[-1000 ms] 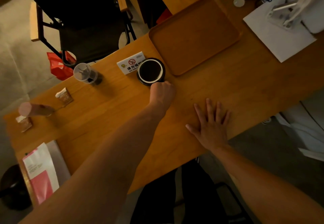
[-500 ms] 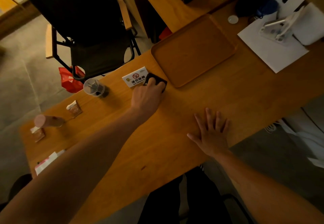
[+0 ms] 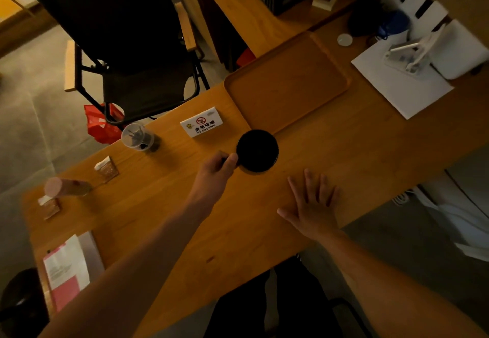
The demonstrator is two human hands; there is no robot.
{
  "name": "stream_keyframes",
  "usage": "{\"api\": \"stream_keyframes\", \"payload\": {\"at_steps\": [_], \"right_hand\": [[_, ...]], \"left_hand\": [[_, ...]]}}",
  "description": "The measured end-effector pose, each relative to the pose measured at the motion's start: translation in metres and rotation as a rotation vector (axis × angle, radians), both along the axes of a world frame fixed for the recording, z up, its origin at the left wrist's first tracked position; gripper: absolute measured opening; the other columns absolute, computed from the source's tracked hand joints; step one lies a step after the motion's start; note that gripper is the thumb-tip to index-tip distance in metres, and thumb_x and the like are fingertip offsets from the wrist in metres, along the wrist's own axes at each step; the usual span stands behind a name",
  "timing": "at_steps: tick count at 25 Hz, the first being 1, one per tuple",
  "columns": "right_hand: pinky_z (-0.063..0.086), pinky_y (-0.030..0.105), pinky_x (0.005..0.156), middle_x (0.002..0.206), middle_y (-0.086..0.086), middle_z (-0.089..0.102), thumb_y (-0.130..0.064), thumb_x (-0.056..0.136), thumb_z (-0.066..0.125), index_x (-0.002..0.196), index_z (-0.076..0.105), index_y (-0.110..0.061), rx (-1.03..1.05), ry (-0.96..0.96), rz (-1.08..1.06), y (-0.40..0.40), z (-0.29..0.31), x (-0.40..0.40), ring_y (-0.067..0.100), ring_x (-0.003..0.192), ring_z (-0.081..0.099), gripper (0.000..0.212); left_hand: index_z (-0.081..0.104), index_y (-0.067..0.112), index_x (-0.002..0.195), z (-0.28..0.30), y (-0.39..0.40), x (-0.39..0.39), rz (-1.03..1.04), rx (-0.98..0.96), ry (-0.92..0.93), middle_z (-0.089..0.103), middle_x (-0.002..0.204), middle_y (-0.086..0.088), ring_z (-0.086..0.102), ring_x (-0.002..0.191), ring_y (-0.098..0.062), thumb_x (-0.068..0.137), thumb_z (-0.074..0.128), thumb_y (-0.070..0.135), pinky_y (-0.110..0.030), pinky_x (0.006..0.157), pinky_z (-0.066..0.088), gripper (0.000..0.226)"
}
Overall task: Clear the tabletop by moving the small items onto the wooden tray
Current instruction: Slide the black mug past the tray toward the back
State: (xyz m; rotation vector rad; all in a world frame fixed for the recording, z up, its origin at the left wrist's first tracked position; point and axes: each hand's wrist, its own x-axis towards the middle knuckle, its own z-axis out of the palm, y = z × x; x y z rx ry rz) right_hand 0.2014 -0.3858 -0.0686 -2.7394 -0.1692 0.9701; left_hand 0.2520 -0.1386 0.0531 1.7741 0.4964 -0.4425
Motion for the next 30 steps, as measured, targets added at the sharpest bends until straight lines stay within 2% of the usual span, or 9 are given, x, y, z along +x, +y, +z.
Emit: {"api": "stream_keyframes", "payload": {"at_steps": [2,6,10,14,17,21,26,30], "right_hand": [[-0.029,0.062,0.103,0.145,-0.004,-0.051,-0.095,0.068,0.006,0.139,-0.034,-0.049,-0.007,0.006,0.012,-0.001,0.000,0.001,0.032,0.133,-0.044,0.094],[-0.034,0.058,0.099,0.145,-0.005,-0.051,-0.096,0.066,0.010,0.140,-0.032,-0.050,-0.020,-0.009,0.015,-0.001,0.000,0.000,0.032,0.135,-0.042,0.097],[-0.033,0.058,0.101,0.150,-0.003,-0.044,-0.096,0.066,0.009,0.142,-0.029,-0.050,-0.048,-0.037,0.010,0.000,0.001,-0.002,0.030,0.133,-0.044,0.097],[-0.031,0.059,0.102,0.154,-0.001,-0.038,-0.096,0.067,0.010,0.144,-0.026,-0.049,-0.062,-0.060,0.008,0.002,0.000,-0.003,0.032,0.137,-0.039,0.097],[-0.031,0.058,0.103,0.154,-0.003,-0.037,-0.096,0.068,0.011,0.145,-0.023,-0.049,-0.066,-0.076,-0.005,0.002,-0.001,-0.004,0.030,0.138,-0.038,0.097],[-0.031,0.057,0.103,0.151,-0.005,-0.042,-0.097,0.067,0.011,0.146,-0.022,-0.049,-0.093,-0.084,-0.009,0.003,-0.003,-0.004,0.029,0.137,-0.039,0.098],[-0.032,0.056,0.103,0.150,-0.007,-0.045,-0.097,0.067,0.012,0.145,-0.023,-0.050,-0.079,-0.075,-0.019,0.002,-0.004,-0.003,0.027,0.136,-0.042,0.098],[-0.023,0.061,0.108,0.153,-0.006,-0.040,-0.096,0.067,0.013,0.144,-0.024,-0.050,-0.090,-0.091,-0.034,0.005,-0.001,-0.005,0.030,0.140,-0.036,0.097]], "left_hand": [[0.066,0.020,0.093,-0.008,-0.005,-0.008,0.054,-0.062,0.011,0.062,0.109,-0.021,0.059,0.104,-0.032,0.093,0.056,0.046,-0.054,0.096,0.046,0.028],[0.068,0.025,0.087,-0.024,-0.007,-0.020,0.115,-0.090,0.011,0.062,0.109,-0.023,0.059,0.106,-0.036,0.087,0.058,0.053,-0.055,0.096,0.045,0.029],[0.066,0.020,0.096,-0.034,-0.005,-0.024,0.101,-0.073,0.048,0.064,0.109,-0.017,0.059,0.106,-0.033,0.090,0.056,0.050,-0.054,0.095,0.049,0.033],[0.064,0.012,0.100,-0.041,-0.005,-0.024,0.100,-0.047,0.056,0.065,0.109,-0.018,0.060,0.105,-0.035,0.094,0.055,0.044,-0.056,0.093,0.049,0.034],[0.063,0.011,0.101,-0.043,-0.005,-0.023,0.097,-0.046,0.055,0.065,0.108,-0.019,0.061,0.104,-0.034,0.094,0.056,0.043,-0.056,0.091,0.049,0.034],[0.063,0.011,0.096,-0.049,-0.004,-0.023,0.105,-0.050,0.066,0.063,0.108,-0.024,0.059,0.105,-0.041,0.093,0.058,0.043,-0.060,0.092,0.048,0.033],[0.062,0.013,0.095,-0.054,-0.001,-0.025,0.077,-0.051,0.062,0.060,0.102,-0.025,0.057,0.092,-0.040,0.094,0.057,0.044,-0.054,0.078,0.048,0.032],[0.063,0.016,0.096,-0.057,0.001,-0.025,0.061,-0.040,0.076,0.059,0.092,-0.016,0.054,0.079,-0.028,0.093,0.055,0.049,-0.048,0.070,0.045,0.034]]}}
